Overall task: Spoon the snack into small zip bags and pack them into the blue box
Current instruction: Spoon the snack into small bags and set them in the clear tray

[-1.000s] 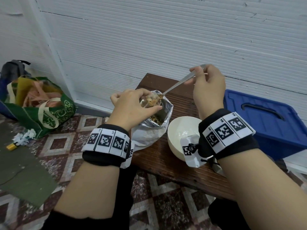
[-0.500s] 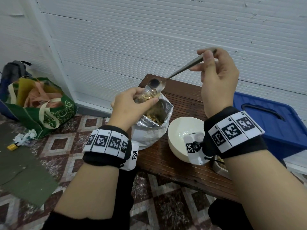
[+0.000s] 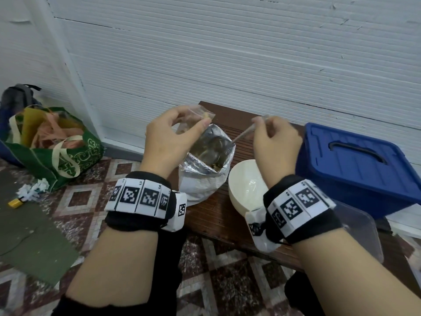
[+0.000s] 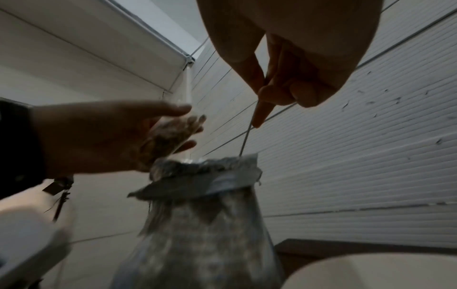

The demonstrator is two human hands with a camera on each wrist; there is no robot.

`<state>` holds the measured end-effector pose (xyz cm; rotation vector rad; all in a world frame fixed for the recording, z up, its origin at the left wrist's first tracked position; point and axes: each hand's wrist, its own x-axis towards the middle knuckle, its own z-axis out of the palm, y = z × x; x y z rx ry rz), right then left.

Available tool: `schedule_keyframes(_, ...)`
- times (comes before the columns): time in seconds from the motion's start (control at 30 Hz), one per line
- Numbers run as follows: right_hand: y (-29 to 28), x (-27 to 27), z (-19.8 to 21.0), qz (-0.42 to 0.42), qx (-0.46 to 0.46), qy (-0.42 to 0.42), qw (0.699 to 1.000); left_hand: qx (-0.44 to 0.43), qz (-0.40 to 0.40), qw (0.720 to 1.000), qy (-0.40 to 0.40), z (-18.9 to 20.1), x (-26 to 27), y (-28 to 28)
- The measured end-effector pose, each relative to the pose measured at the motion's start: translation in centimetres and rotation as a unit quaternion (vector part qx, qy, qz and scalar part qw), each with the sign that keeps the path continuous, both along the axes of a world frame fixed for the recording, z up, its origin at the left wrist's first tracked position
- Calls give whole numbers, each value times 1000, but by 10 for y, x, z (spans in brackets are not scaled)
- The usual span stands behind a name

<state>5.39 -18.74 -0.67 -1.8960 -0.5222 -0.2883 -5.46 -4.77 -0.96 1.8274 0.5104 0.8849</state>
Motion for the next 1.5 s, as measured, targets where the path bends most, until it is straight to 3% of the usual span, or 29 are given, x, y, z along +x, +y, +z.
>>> schedule_keyframes(0.23,0,-9,-20,44,-50,36,997,0,-56,998,-39,11,6,-21)
schedule_keyframes(0.6,-66,7,4,3,125,158,979,23,-156,987,-34,-2,43,-82)
schedule_keyframes(0.8,-114,11,1,-2,128,208,970,76,-215,974,17,-26,67,-119)
schedule_keyframes(0.9,-133,16,-4,-2,87,210,974,85,-251,964,25,-33,72,-136)
schedule_keyframes(1.13,-168,25,-9,-49,-52,131,989,71,-316,940,106,-53,80,-151)
schedule_keyframes(1.3,-192,32,-16,-103,-111,119,981,70,-281,944,157,-58,79,-141)
schedule_keyframes(1.5,-203,40,-40,-108,-233,152,955,66,-246,947,195,-60,80,-130)
